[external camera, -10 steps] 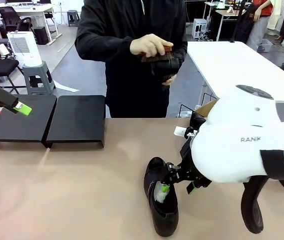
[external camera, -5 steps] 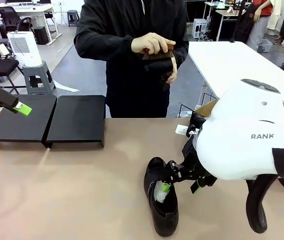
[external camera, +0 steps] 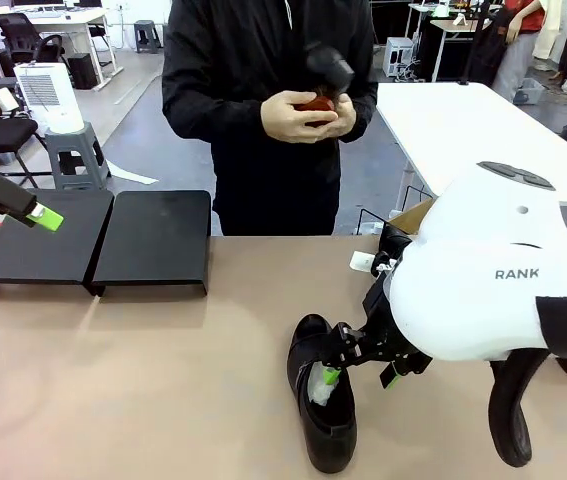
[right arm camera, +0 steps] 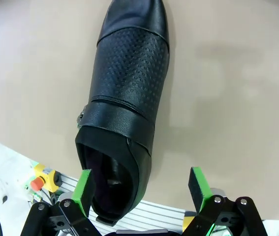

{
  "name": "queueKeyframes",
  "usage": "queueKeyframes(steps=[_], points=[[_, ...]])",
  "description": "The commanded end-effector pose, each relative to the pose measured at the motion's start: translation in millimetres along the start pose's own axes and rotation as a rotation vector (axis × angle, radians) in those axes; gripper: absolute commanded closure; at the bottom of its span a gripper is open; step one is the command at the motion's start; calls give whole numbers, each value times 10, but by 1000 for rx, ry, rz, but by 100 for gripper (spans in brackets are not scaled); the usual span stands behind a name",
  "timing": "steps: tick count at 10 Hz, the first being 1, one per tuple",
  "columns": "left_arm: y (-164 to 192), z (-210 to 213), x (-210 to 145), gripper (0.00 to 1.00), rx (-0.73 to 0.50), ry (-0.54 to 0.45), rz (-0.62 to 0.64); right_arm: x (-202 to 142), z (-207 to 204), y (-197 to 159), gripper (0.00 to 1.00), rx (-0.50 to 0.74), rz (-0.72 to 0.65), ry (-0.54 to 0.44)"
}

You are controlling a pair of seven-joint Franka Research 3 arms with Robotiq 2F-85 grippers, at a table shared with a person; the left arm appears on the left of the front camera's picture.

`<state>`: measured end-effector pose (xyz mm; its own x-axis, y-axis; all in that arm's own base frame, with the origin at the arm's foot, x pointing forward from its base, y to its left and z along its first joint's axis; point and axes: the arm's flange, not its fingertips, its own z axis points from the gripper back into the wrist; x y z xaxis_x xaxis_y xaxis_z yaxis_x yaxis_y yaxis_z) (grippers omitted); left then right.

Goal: Organize the shoes by placing them on the stand.
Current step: Place the Shoe from the middle of the table onto the Shoes Stand.

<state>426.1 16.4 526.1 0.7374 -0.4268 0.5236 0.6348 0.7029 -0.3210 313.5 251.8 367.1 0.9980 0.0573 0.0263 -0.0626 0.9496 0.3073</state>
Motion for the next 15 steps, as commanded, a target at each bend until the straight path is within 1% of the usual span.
queueKeyframes(steps=[1, 3, 4, 5, 6, 7, 8, 9, 10, 11, 12, 13, 14, 15], points=[[-1, 14, -1, 0, -15, -12, -11, 22, -9, 12, 0, 4, 0, -18], [-1, 14, -1, 0, -15, -12, -11, 0, 0, 0, 0, 0, 0, 0], [-1, 14, -1, 0, -15, -12, -11, -63, 341, -140, 0, -1, 46, -48], [-1, 14, -1, 0, -15, -12, -11, -93, 690, -362, 0, 9, 41, -90], [-1, 14, -1, 0, -15, -12, -11, -65, 940, -632, 0, -14, 6, -115], [1, 0, 0, 0, 0, 0, 0, 17, 1147, -1037, 0, -26, -44, -138], [-261, 14, -72, 0, 18, 18, 18, 30, 1281, -1368, 0, -65, -81, -110], [-565, 1, -126, 0, 42, 17, 57, 58, 1399, -1708, 0, -103, -160, -137], [-867, 15, -149, 0, 10, 96, 128, 65, 1470, -1983, 0, -111, -252, -149], [-1153, -81, -166, 0, -2, 163, 106, 97, 1516, -2250, 0, -105, -308, -153], [-1210, -128, -176, 0, 28, 170, 76, 124, 1533, -2408, 0, -83, -341, -148], [-787, -5, -48, 0, 149, -50, 47, 148, 1522, -2467, 0, -63, -409, -169], [-1127, -136, -156, 0, 15, 137, 91, 191, 1687, -2382, 0, -96, -326, -156], [-1127, -136, -156, 0, 15, 137, 91, 191, 1687, -2382, 0, -96, -326, -156]])
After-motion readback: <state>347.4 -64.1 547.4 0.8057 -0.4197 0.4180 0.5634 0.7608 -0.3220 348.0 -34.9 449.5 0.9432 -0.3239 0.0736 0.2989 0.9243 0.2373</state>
